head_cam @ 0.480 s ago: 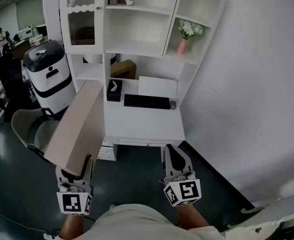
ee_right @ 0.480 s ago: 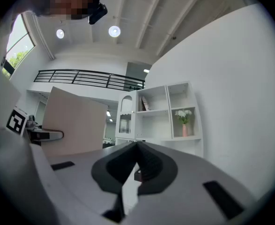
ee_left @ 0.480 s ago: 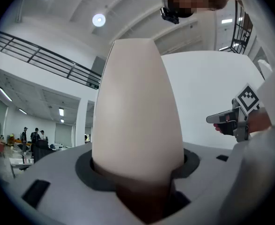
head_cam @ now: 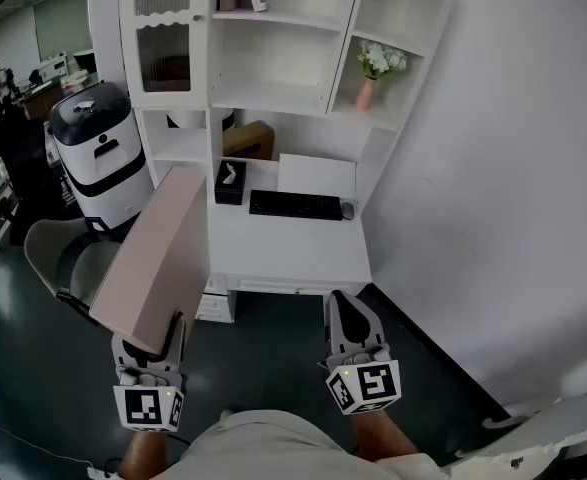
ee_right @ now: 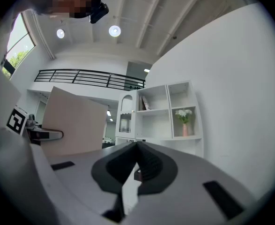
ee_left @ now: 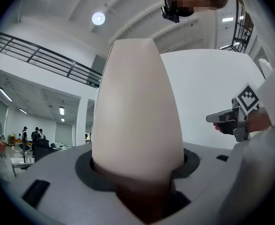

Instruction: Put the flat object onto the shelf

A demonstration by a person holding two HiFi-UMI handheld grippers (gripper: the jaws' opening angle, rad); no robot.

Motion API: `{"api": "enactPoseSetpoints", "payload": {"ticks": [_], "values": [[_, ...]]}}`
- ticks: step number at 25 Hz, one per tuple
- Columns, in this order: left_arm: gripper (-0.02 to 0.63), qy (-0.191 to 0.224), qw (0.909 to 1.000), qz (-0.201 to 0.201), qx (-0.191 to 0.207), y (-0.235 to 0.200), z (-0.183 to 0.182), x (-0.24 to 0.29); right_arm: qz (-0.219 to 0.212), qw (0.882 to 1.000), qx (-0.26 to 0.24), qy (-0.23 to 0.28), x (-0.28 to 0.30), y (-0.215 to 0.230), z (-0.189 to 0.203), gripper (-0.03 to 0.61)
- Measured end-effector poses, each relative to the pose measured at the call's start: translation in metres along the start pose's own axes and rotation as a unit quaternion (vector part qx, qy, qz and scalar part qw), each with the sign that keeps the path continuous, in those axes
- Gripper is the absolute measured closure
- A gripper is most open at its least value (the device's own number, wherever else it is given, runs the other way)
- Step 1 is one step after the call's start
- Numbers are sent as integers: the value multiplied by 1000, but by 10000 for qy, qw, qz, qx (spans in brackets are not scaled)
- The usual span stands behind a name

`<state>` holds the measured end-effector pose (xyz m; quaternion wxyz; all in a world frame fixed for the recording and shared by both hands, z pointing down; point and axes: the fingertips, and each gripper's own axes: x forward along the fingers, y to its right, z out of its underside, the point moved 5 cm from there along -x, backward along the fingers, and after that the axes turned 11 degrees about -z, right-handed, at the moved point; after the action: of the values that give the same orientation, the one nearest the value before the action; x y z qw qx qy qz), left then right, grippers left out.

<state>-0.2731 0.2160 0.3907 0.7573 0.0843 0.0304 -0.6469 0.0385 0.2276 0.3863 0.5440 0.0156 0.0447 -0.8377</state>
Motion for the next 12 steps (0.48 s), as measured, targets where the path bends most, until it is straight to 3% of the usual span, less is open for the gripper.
{"api": "enactPoseSetpoints", "payload": {"ticks": [12], "values": [[331,-52,9999,-138,73,13,0,8,-196,9998,90,0,-7,16,5,574]]}}
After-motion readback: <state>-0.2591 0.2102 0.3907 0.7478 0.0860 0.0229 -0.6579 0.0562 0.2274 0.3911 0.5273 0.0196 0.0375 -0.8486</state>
